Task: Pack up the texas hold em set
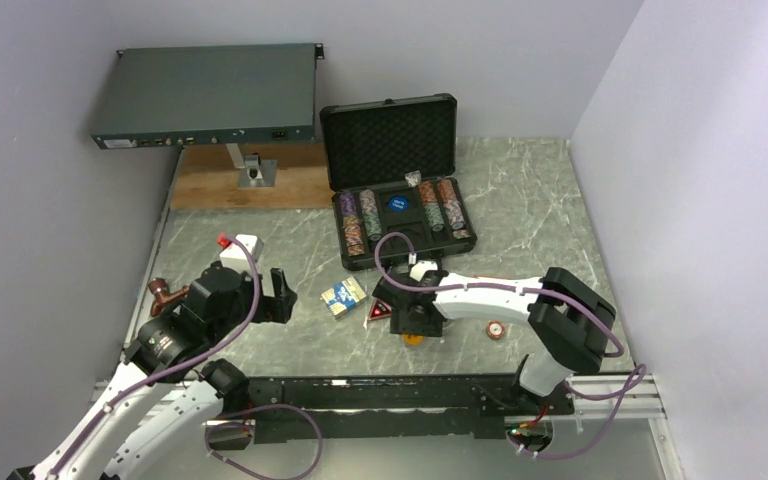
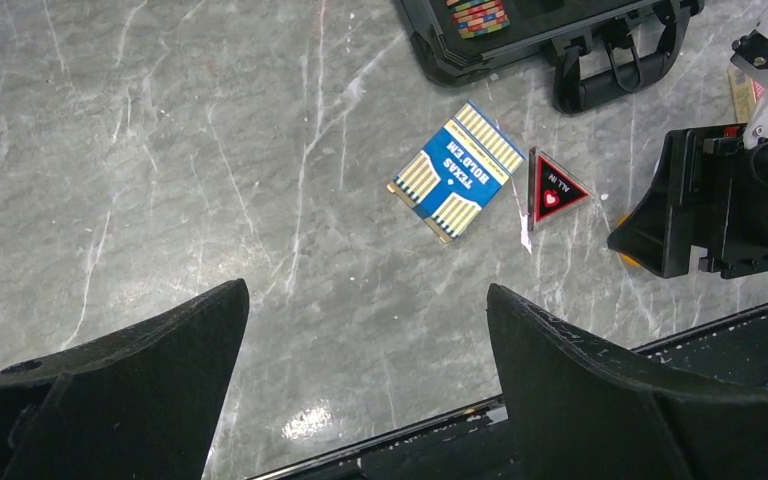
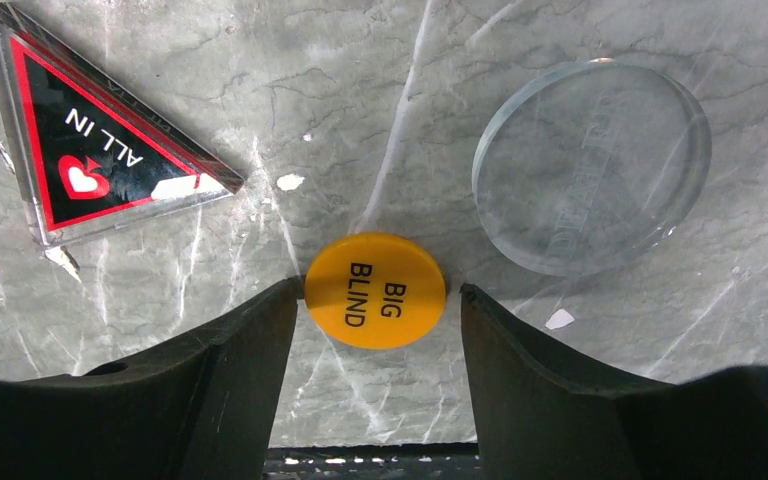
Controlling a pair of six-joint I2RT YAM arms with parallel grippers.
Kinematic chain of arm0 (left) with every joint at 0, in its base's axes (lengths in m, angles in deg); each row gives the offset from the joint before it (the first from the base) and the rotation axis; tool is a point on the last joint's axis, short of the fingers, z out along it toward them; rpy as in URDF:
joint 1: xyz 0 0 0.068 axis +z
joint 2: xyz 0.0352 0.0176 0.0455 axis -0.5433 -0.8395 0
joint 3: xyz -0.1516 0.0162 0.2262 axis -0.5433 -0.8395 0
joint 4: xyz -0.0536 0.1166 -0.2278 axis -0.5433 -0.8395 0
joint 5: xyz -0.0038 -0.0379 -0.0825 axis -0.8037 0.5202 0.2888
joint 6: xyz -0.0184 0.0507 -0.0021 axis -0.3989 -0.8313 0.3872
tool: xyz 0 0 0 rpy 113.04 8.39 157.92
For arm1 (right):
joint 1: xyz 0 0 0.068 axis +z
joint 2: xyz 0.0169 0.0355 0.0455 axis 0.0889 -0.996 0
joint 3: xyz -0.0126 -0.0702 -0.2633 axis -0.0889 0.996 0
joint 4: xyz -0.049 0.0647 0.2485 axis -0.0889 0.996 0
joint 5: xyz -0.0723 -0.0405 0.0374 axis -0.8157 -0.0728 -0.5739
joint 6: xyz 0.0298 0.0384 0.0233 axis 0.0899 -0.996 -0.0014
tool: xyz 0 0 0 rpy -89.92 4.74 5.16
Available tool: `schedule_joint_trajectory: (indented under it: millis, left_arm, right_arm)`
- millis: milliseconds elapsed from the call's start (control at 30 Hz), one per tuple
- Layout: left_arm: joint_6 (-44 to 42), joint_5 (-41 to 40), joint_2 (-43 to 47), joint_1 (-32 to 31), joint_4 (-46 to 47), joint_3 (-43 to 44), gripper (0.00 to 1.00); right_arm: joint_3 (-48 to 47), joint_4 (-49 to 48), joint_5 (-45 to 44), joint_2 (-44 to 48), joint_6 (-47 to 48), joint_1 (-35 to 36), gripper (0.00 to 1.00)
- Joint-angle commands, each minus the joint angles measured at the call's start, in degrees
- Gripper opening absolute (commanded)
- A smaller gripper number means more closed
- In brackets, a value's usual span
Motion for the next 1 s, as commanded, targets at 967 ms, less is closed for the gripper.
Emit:
schedule_joint_trajectory:
  millis: [967]
  left_arm:
    - [0.22, -1.11, 1.47, -0.27, 1.52, -0.09, 0.95]
  right_arm:
    - [-7.74, 6.51, -1.46, -1.89, 4.23, 1.42, 0.39]
